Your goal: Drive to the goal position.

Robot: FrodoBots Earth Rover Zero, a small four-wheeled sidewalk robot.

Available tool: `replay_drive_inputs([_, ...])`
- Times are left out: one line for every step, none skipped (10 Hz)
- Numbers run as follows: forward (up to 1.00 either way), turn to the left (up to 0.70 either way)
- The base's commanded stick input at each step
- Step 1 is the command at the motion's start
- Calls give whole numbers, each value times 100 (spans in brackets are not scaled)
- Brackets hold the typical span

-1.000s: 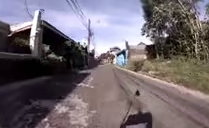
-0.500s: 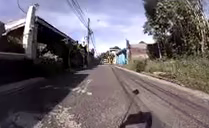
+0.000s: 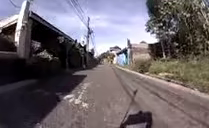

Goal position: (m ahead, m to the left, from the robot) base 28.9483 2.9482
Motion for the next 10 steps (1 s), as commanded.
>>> replay_drive_inputs([100,0])
replay_drive_inputs([100,0])
replay_drive_inputs([100,0])
replay_drive_inputs([100,0])
replay_drive_inputs([100,0])
replay_drive_inputs([100,0])
replay_drive_inputs([100,0])
replay_drive_inputs([100,0])
replay_drive_inputs([100,0])
replay_drive_inputs([100,0])
